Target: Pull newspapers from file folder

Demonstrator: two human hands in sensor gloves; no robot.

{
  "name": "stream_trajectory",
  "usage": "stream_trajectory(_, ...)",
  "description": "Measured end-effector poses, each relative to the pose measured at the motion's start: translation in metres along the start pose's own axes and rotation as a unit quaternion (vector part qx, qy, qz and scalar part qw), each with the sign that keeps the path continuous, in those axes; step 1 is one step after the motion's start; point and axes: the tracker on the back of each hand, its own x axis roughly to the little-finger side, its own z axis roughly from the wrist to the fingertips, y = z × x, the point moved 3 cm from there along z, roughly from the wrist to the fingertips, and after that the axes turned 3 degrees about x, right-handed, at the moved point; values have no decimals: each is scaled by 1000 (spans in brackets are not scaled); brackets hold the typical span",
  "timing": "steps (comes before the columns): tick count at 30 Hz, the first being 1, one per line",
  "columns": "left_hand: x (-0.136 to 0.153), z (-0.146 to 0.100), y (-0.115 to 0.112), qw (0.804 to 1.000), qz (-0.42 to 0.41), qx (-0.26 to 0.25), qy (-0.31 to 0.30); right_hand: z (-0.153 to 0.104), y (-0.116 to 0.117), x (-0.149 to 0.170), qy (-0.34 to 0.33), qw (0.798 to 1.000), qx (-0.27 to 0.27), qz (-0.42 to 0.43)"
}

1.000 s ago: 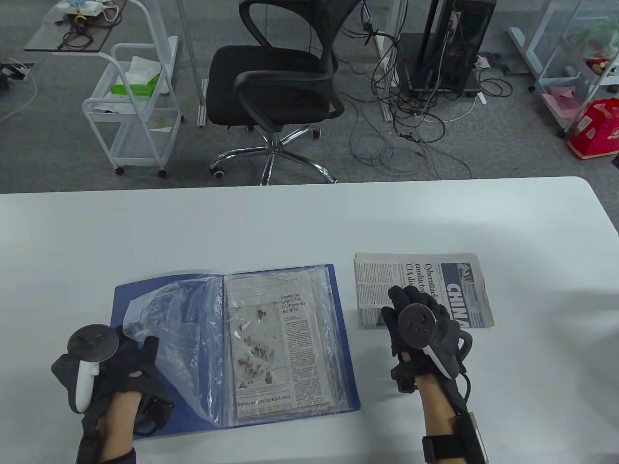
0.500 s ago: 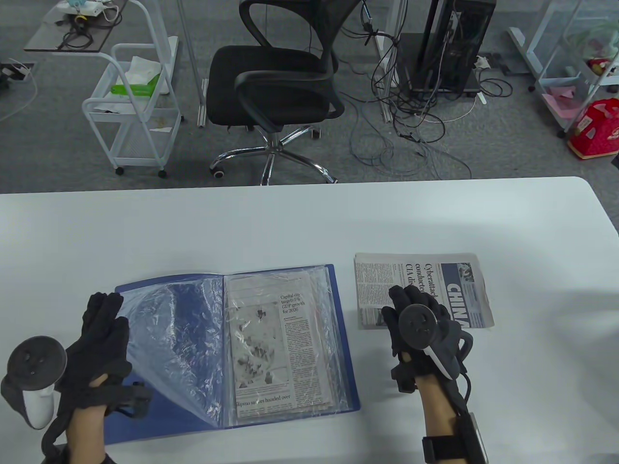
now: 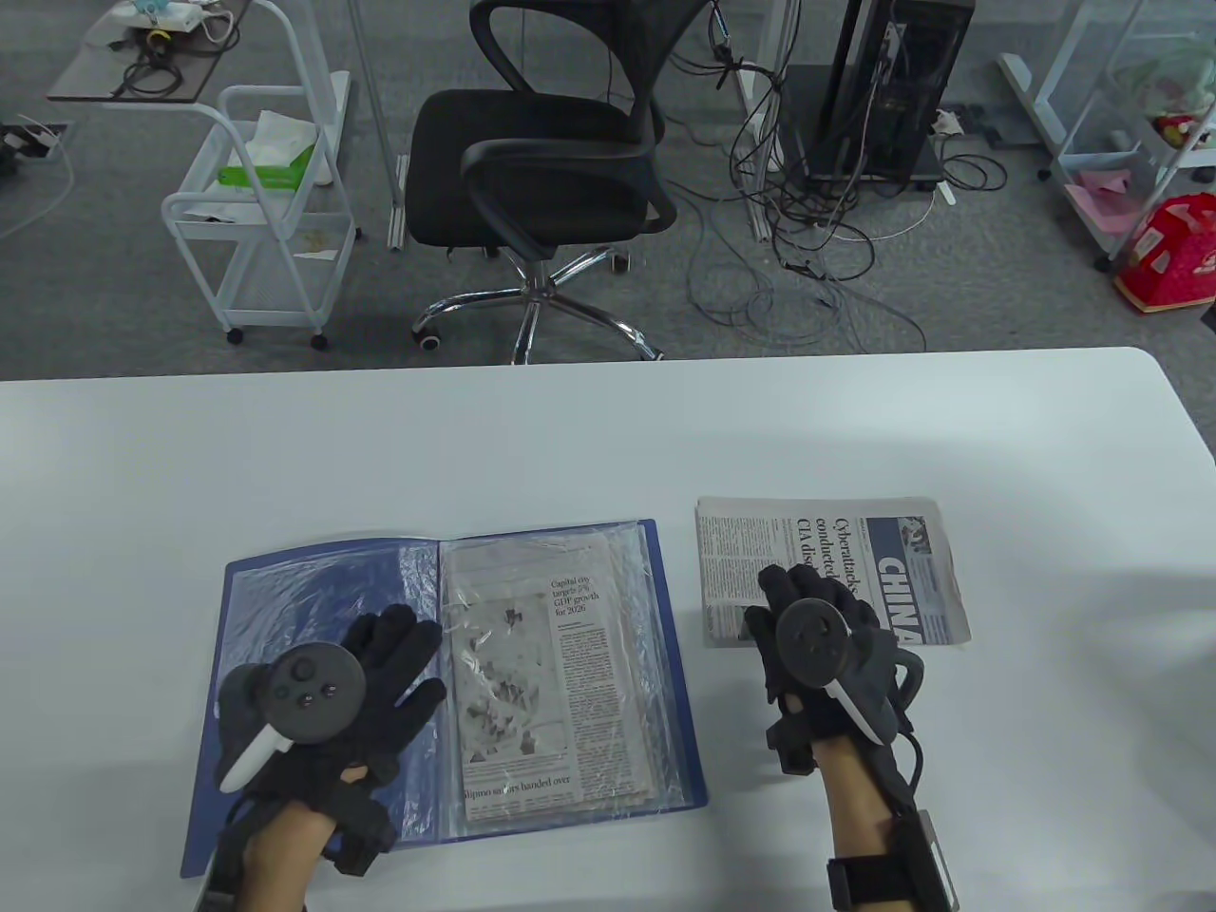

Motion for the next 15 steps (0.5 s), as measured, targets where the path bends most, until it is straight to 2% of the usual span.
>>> stream_trajectory(5, -12, 20, -55, 991, 63, 121, -12, -2, 6, -9, -15, 1000, -11, -8)
stream_trajectory(8, -13, 29, -95, 969, 112, 221, -12, -2, 10, -23, -25, 999, -21, -5)
stream_trajectory(12, -16, 33, -111, 957, 169, 237, 4, 2, 19, -50, -40, 998, -46, 6)
stream_trajectory(15, -22, 32, -112, 952, 208, 225, 24, 18, 32, -90, -77, 994, -72, -4)
